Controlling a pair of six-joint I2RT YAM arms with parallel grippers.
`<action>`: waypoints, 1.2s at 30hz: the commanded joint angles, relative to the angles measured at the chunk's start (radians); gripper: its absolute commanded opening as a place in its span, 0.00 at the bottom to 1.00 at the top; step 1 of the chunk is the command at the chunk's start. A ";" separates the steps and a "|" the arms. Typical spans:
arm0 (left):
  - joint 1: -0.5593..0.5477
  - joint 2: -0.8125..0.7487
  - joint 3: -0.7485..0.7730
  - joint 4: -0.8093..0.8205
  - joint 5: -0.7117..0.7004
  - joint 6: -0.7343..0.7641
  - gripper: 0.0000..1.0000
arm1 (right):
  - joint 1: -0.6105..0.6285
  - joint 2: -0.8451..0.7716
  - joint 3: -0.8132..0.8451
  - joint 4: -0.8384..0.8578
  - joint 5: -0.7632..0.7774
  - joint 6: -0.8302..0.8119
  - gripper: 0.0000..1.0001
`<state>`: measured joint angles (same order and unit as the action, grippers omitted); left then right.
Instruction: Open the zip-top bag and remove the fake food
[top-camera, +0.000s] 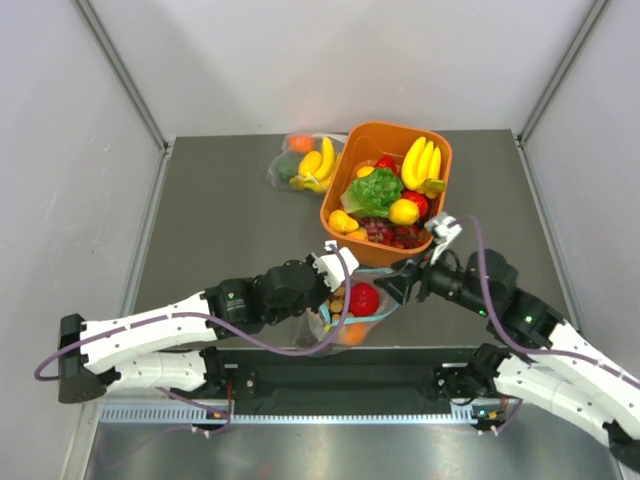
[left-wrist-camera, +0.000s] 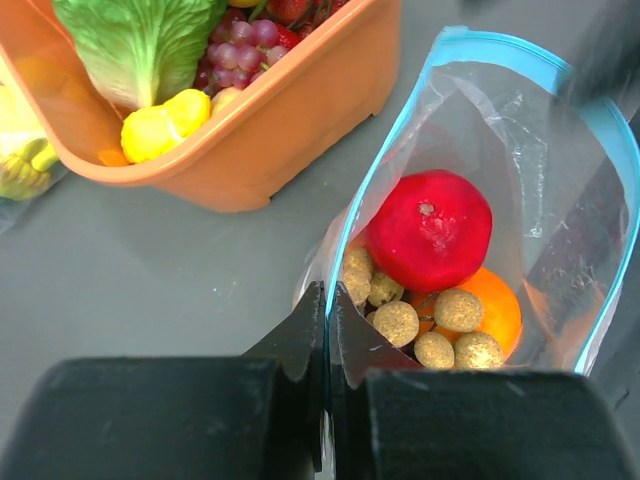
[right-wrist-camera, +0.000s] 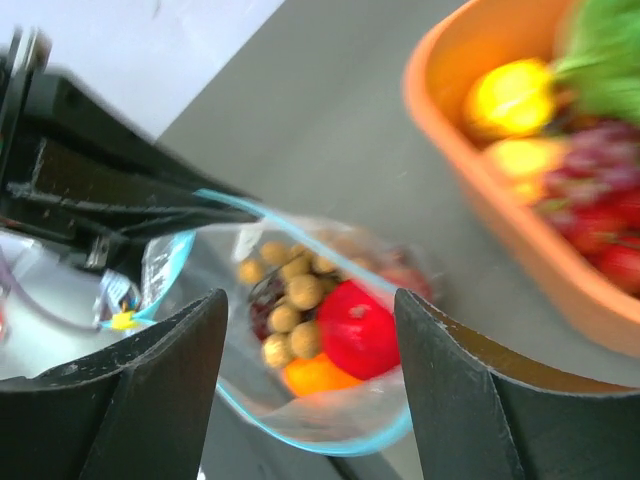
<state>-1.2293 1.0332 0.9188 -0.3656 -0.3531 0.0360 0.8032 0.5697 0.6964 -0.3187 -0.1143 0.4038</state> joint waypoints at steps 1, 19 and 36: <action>0.010 0.010 -0.015 0.056 0.037 0.004 0.00 | 0.157 0.110 0.029 0.108 0.066 -0.014 0.67; 0.016 -0.005 -0.031 0.057 0.080 -0.010 0.00 | 0.350 0.430 0.034 0.113 0.518 0.021 0.73; 0.016 0.022 -0.032 0.056 0.118 -0.018 0.00 | 0.346 0.545 -0.041 0.115 0.599 0.064 0.77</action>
<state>-1.2133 1.0519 0.8837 -0.3515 -0.2523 0.0261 1.1435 1.0939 0.6655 -0.2119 0.4522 0.4503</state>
